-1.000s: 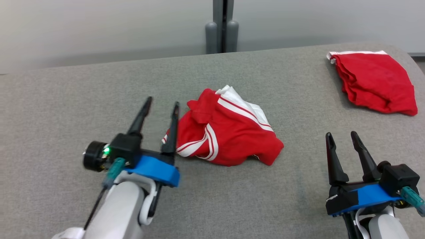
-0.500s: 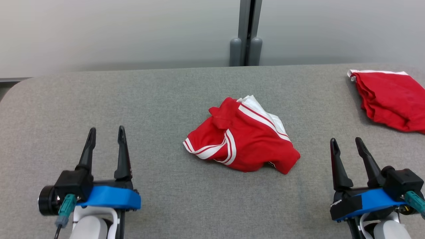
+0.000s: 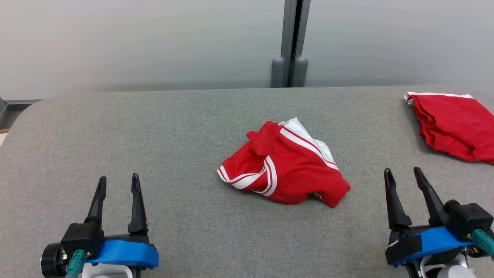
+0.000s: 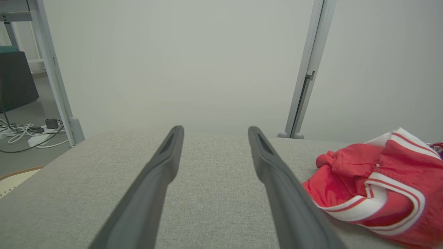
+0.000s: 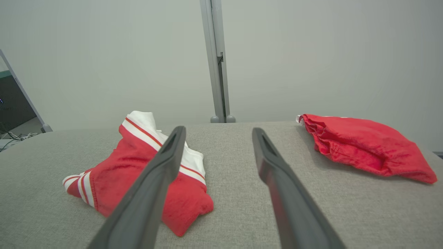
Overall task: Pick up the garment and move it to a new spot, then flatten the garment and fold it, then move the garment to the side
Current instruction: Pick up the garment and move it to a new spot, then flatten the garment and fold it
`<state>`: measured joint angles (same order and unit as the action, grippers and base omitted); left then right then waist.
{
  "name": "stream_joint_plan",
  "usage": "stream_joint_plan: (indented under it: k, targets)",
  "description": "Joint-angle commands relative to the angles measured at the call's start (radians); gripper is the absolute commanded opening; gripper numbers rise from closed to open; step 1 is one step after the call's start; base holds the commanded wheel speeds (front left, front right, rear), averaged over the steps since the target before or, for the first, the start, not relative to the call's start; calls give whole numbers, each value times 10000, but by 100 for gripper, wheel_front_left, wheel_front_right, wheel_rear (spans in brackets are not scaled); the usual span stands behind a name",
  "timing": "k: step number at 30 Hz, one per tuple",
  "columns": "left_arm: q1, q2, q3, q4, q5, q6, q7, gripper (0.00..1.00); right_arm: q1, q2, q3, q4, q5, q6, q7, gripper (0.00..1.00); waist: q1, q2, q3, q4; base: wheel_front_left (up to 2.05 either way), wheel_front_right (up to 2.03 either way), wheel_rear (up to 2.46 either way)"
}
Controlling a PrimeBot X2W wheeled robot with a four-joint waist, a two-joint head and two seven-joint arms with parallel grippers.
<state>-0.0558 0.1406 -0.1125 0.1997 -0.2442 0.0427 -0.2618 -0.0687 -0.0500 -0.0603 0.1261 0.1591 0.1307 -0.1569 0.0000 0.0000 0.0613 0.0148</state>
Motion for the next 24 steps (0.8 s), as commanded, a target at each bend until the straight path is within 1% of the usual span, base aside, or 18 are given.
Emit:
stream_joint_plan:
  k: [1, 11, 24]
  targets:
    - [78, -40, 59, 42, 73, -63, -44, 100, 215, -10, 17, -82, -88, 1, 31, 100, 0, 0, -5, 1, 0, 0, 0]
    - [15, -209, 237, 151, 301, -210, -44, 100, 361, -10, 57, -357, -182, 1, 243, 100, 0, 0, -57, 27, 0, 0, 0]
    - [61, -370, 392, 196, 493, -352, -44, 100, 336, -10, 71, -316, -145, 1, 292, 100, 0, 0, -62, 111, 0, 0, 0]
